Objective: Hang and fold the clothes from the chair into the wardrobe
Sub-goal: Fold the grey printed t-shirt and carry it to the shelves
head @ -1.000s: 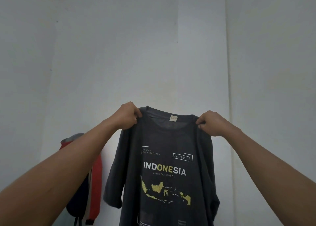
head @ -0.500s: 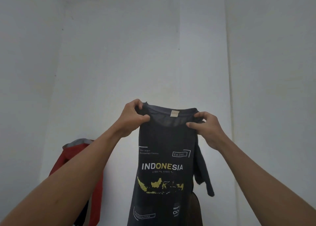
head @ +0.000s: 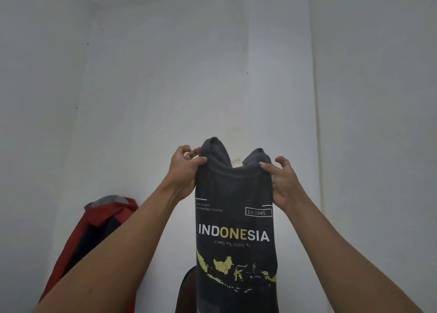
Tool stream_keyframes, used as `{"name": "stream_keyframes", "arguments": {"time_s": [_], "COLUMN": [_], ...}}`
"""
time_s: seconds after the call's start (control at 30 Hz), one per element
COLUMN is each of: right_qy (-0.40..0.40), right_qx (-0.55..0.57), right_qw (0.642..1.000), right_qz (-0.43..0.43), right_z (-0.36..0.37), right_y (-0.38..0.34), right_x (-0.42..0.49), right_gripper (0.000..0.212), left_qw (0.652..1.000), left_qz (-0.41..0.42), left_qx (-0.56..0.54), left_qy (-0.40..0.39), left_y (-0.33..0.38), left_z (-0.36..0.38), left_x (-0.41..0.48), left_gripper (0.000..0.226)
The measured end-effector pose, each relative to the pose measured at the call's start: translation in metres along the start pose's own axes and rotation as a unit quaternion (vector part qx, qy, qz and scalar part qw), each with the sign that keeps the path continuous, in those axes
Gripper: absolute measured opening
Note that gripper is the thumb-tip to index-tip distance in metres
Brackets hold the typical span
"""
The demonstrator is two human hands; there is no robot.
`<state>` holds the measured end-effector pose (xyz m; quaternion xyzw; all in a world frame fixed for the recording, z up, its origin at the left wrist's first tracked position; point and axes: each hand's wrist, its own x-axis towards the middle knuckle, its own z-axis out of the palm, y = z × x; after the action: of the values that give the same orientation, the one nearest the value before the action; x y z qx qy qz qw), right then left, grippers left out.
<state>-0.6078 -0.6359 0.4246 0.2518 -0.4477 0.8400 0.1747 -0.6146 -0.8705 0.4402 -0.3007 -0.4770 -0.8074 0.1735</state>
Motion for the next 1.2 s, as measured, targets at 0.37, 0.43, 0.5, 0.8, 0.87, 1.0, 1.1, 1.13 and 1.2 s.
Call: {"name": "stream_keyframes", "arguments": {"time_s": [0.37,0.43,0.5,0.8,0.87,1.0,1.1,1.13,1.2], "right_qy": [-0.044,-0.078,-0.077,-0.109,-0.095,-0.069,-0.047,-0.044,-0.033], "right_qx": [-0.074,-0.215,-0.215,-0.033,-0.063,-0.091,-0.084,-0.082,-0.082], "right_qw": [0.996,0.973,0.973,0.992,0.992,0.992,0.991,0.991,0.988], "right_qz": [0.016,0.021,0.039,0.05,0.048,0.063,0.088,0.1,0.128], "right_z": [-0.005,-0.009,-0.013,-0.023,-0.026,-0.046,-0.063,-0.069,-0.084], "right_y": [0.003,0.001,0.002,0.028,0.032,0.058,0.081,0.09,0.109], "right_x": [-0.002,-0.004,-0.002,0.0,0.0,-0.005,-0.016,-0.02,-0.027], "right_gripper": [0.023,0.026,0.027,0.026,0.026,0.025,0.014,0.014,0.015], "left_qw": [0.999,0.995,0.985,0.996,0.996,0.995,0.991,0.99,0.986], "left_qz": [-0.027,-0.03,-0.053,-0.066,-0.074,-0.098,-0.13,-0.142,-0.167], "left_qx": [0.021,0.092,0.154,-0.019,-0.023,-0.016,-0.018,-0.013,-0.004], "left_qy": [0.018,-0.019,-0.054,-0.05,-0.04,-0.031,-0.022,-0.015,0.002], "left_y": [-0.004,-0.004,-0.006,-0.039,-0.049,-0.079,-0.109,-0.121,-0.149], "left_z": [0.001,-0.005,-0.013,-0.031,-0.035,-0.045,-0.053,-0.056,-0.062], "left_x": [0.002,0.002,-0.001,-0.001,-0.004,-0.014,-0.023,-0.026,-0.031], "left_gripper": [0.03,0.033,0.036,0.038,0.037,0.036,0.036,0.036,0.035]}}
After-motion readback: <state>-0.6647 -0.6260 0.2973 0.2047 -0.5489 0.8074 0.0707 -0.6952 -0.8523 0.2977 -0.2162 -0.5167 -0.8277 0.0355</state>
